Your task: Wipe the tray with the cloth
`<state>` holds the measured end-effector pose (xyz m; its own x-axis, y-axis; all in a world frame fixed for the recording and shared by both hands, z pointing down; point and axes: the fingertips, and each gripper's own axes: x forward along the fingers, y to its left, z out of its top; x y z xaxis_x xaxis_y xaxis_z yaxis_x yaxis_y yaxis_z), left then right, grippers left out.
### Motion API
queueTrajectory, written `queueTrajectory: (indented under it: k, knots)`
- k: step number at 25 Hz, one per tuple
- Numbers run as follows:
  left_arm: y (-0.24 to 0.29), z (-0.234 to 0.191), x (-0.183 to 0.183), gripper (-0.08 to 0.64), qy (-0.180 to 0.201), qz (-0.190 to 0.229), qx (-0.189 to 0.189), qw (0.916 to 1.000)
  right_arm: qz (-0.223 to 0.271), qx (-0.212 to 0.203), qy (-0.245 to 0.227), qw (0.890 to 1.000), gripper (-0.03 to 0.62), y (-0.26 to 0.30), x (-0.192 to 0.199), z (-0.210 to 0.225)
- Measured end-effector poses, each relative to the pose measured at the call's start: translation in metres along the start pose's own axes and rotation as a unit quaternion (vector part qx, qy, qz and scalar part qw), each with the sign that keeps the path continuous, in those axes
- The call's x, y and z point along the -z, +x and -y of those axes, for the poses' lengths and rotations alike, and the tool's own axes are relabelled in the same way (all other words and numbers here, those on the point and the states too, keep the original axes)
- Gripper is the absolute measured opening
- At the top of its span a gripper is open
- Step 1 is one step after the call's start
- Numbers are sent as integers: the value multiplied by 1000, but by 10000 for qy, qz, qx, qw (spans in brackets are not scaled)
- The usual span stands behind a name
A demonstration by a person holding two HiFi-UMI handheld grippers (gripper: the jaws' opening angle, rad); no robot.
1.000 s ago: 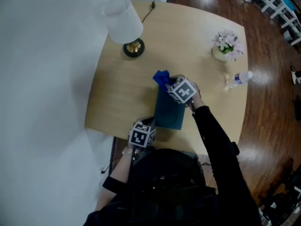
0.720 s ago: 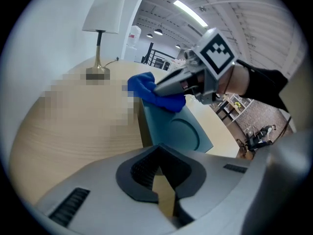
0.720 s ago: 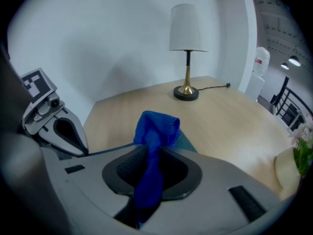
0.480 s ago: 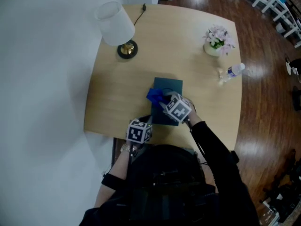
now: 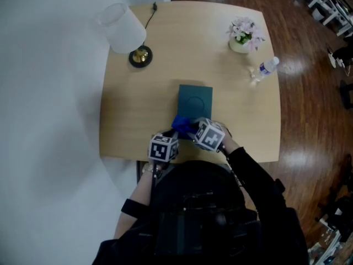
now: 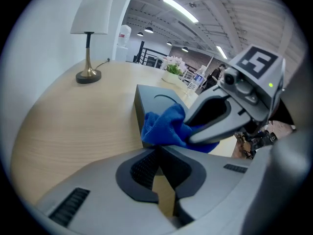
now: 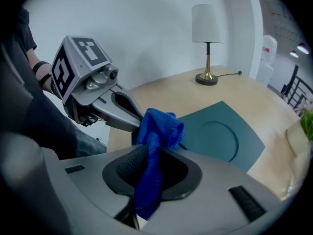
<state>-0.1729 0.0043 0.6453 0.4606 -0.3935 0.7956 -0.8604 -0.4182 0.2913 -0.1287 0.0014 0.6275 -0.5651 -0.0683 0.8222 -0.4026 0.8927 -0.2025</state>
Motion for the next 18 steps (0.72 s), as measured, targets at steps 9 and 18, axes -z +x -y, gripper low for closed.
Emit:
queueTrajectory:
  k: [9, 18]
  knots:
    - [-1, 2, 3, 9, 132, -209, 126, 9996, 328, -144, 573, 9977, 81, -23, 2, -10]
    - [0, 3, 2, 9, 251, -350, 132, 9990, 517, 866, 418, 9940, 81, -64, -56, 122]
